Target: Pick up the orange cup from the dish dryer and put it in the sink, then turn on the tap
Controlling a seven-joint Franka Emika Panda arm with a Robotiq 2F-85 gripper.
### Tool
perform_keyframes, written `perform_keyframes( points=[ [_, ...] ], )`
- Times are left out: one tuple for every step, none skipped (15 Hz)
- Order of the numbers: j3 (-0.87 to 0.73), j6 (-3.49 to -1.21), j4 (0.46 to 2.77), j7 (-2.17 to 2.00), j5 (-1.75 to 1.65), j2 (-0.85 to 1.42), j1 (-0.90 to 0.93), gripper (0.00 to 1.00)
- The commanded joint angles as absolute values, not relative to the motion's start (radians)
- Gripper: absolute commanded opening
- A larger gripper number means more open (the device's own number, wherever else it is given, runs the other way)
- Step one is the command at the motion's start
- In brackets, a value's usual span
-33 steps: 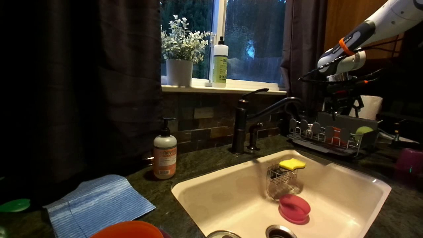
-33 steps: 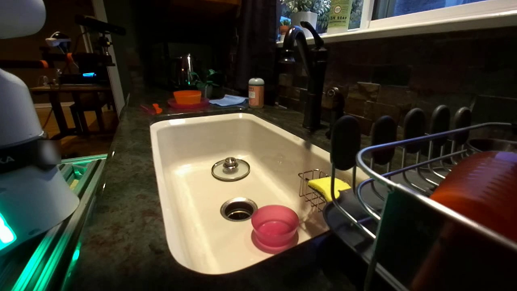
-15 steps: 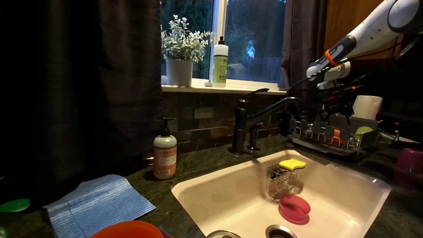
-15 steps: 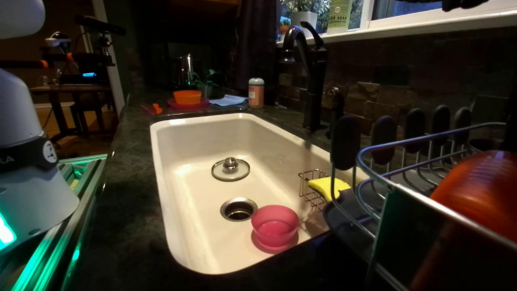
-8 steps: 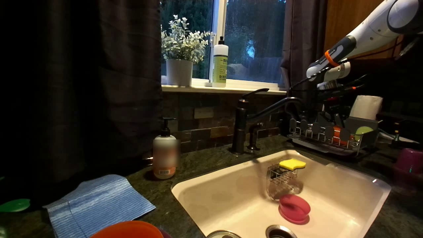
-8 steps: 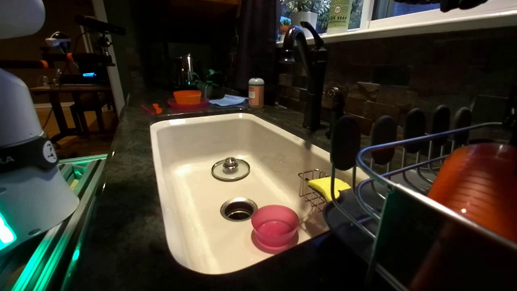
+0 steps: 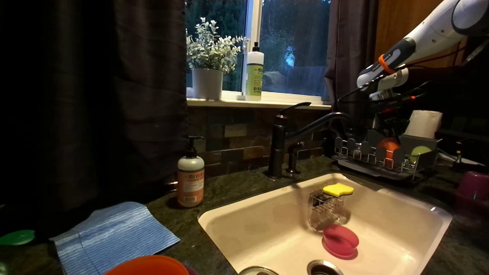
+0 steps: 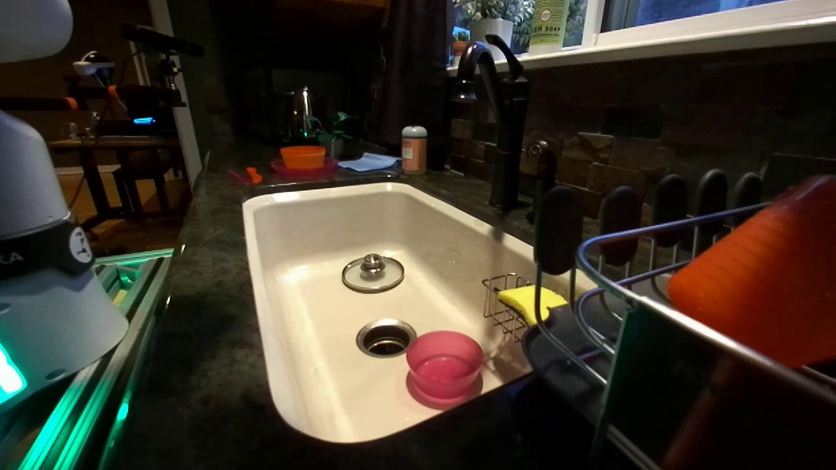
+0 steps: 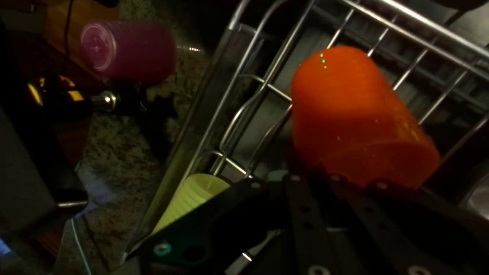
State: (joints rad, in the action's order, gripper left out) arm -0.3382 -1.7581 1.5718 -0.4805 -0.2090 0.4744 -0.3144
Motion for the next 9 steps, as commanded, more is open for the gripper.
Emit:
perform_keyframes(
  points=[
    [-0.354,-1.788,1.664,-0.456,-0.275,0.366,-0.284,0.01],
    [-0.354,-1.795,1.685,-0.453,-0.299,0.334,-0.276,0.01],
    [-0.351,-1.817,1.712,-0.449,-0.324,0.297,-0.267,0.01],
    [-0.347,-1.838,1.742,-0.447,-0.347,0.257,-0.257,0.01],
    [-0.342,-1.860,1.769,-0.443,-0.368,0.217,-0.248,0.01],
    [-0.334,-1.899,1.808,-0.440,-0.392,0.174,-0.236,0.01],
    [-0.327,-1.931,1.841,-0.440,-0.414,0.134,-0.225,0.01],
    [-0.316,-1.976,1.886,-0.442,-0.438,0.092,-0.212,0.01],
    [-0.308,-2.007,1.933,-0.465,-0.487,0.044,-0.195,0.01]
  ],
)
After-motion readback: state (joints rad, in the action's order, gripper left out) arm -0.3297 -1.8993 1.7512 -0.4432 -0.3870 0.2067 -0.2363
